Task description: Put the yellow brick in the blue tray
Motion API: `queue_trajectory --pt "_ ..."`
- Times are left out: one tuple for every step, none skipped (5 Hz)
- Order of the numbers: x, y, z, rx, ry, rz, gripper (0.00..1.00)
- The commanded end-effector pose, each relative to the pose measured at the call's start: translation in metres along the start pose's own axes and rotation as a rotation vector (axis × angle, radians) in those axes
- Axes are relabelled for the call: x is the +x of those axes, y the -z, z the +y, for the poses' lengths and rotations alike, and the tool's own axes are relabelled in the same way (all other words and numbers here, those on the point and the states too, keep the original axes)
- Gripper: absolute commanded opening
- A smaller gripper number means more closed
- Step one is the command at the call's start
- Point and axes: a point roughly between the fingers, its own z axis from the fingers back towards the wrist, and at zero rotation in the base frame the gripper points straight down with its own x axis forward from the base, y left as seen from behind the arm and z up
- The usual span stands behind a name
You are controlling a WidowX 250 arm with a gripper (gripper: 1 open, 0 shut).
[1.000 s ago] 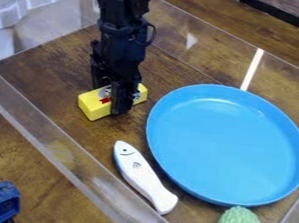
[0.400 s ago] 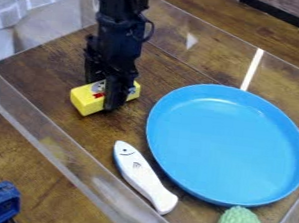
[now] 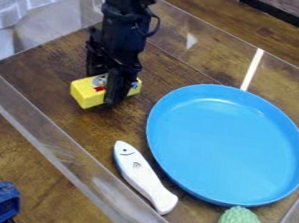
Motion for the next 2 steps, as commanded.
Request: queue_trajectory --pt "0.011 -0.045 0.001 0.064 0.017 -0.107 0.00" --pt "0.012 -0.057 0.000 0.098 0.036 -0.100 0.00"
